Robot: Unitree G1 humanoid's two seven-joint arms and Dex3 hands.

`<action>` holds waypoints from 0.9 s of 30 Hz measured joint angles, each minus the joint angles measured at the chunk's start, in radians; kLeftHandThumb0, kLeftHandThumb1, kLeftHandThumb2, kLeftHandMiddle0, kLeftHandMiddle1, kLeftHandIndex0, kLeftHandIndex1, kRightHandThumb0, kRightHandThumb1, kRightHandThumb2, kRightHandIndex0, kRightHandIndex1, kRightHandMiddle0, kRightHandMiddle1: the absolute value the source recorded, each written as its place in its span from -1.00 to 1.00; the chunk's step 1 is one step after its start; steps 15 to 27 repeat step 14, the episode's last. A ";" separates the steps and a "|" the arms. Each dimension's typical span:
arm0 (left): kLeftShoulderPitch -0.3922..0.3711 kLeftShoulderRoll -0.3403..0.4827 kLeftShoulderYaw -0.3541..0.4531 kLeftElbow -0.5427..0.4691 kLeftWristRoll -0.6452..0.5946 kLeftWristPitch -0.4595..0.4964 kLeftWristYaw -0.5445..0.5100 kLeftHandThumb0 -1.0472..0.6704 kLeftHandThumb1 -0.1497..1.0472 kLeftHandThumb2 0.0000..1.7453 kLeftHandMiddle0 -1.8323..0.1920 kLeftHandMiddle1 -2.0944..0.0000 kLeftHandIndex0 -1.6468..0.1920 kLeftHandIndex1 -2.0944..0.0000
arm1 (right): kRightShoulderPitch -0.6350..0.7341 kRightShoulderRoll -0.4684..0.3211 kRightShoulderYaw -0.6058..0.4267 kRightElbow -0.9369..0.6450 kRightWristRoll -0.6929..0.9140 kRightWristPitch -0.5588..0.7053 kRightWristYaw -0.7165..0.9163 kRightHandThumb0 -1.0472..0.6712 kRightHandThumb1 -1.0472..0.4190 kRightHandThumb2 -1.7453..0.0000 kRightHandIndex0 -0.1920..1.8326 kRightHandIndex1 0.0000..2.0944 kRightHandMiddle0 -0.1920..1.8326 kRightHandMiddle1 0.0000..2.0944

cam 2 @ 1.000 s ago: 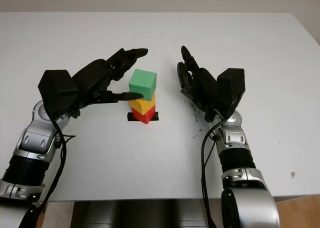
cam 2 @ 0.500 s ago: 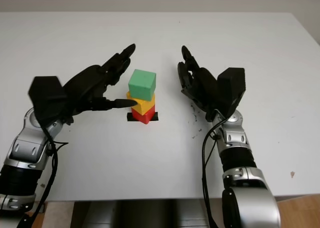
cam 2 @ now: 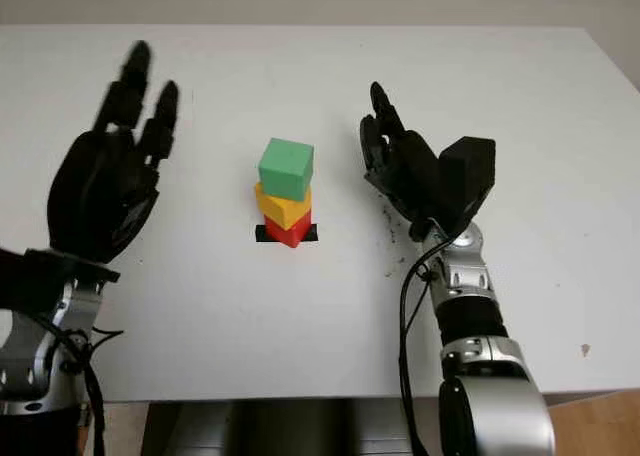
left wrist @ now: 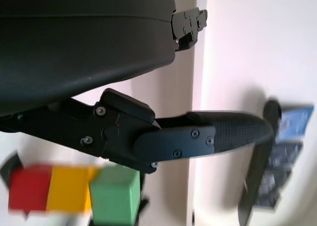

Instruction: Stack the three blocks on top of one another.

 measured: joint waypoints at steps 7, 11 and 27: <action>-0.021 0.003 0.012 0.173 0.039 -0.034 0.047 -0.78 1.00 -0.17 1.00 1.00 1.00 1.00 | 0.029 0.027 -0.006 -0.037 0.020 -0.027 -0.037 -0.53 -1.00 0.13 -1.00 -1.00 -1.00 -1.00; -0.068 0.010 0.028 0.264 -0.014 0.003 0.025 -0.75 1.00 -0.16 1.00 1.00 1.00 1.00 | 0.051 0.049 -0.003 -0.077 0.022 -0.029 -0.068 -0.53 -1.00 0.12 -1.00 -1.00 -1.00 -1.00; -0.083 0.014 0.034 0.307 -0.034 0.025 0.011 -0.76 1.00 -0.18 1.00 1.00 1.00 1.00 | 0.062 0.058 0.001 -0.090 0.021 -0.029 -0.081 -0.53 -1.00 0.12 -1.00 -1.00 -1.00 -1.00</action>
